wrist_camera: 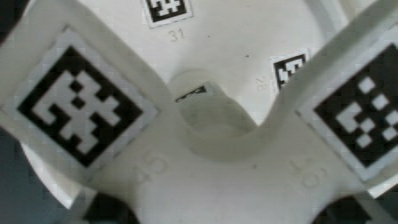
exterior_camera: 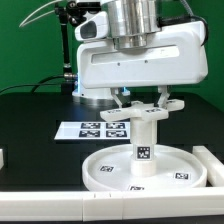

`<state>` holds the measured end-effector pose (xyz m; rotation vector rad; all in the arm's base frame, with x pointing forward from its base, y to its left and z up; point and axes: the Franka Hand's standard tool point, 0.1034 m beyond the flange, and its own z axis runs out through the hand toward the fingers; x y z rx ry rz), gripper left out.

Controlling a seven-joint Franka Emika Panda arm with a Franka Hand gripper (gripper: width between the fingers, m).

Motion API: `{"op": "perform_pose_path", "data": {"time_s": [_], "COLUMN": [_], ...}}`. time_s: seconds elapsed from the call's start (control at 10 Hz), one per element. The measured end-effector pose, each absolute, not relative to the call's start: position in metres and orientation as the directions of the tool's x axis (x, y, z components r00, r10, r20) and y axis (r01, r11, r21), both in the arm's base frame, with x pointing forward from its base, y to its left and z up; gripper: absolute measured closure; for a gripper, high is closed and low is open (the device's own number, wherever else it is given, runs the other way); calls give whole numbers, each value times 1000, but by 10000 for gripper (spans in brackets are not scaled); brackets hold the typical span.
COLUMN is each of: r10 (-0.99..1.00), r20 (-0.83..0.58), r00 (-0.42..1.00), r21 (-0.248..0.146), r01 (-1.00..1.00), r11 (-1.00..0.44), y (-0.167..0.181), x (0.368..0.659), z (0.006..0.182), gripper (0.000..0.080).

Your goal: Assemble round table

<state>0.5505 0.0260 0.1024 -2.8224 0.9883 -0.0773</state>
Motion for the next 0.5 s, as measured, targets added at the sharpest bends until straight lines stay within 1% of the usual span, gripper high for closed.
{"op": "perform_pose_path", "data": {"time_s": [0.4, 0.5], "r10": [-769, -824], "r20": [-38, -60], "r00": [639, 563], "r21": [-160, -168], "r01": [-763, -820], "r11": [-626, -548], "y": [26, 25], "x": [550, 550], "z": [102, 102], "gripper": [351, 351]}}
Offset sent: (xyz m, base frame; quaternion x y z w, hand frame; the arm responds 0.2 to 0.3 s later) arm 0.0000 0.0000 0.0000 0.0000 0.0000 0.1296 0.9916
